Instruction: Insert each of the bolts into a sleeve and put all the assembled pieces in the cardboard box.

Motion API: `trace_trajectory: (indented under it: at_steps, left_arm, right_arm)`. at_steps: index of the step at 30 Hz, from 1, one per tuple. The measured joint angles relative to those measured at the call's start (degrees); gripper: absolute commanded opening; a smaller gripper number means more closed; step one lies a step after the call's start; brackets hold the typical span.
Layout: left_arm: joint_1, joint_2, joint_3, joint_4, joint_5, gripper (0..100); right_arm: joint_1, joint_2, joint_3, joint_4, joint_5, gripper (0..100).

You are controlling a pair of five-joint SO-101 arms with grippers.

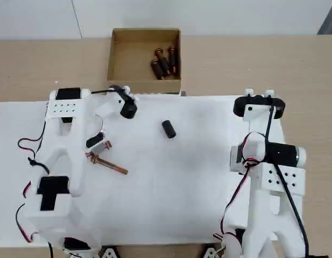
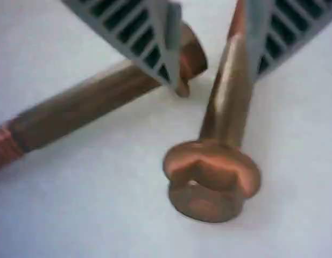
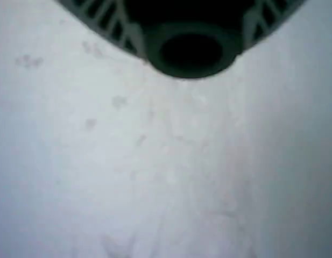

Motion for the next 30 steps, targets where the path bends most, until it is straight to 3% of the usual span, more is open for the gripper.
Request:
trace_trajectory:
  at_steps: [12,18,30]
  left_arm:
    - [1.76,4.48,-0.88,-3.52,0.00,9]
    - [2.81,6.33,-0.79,-5.27,-0.26,0]
    - [3.08,6.33,-0.88,-4.75,0.09,1]
  right_arm:
    - [0.00,0.00,0.00,0.00,0.00,0.3]
    - [0.00,0.00,0.00,0.00,0.00,0.3]
    - [-0.09,0.00,0.00,0.00,0.00,0.3]
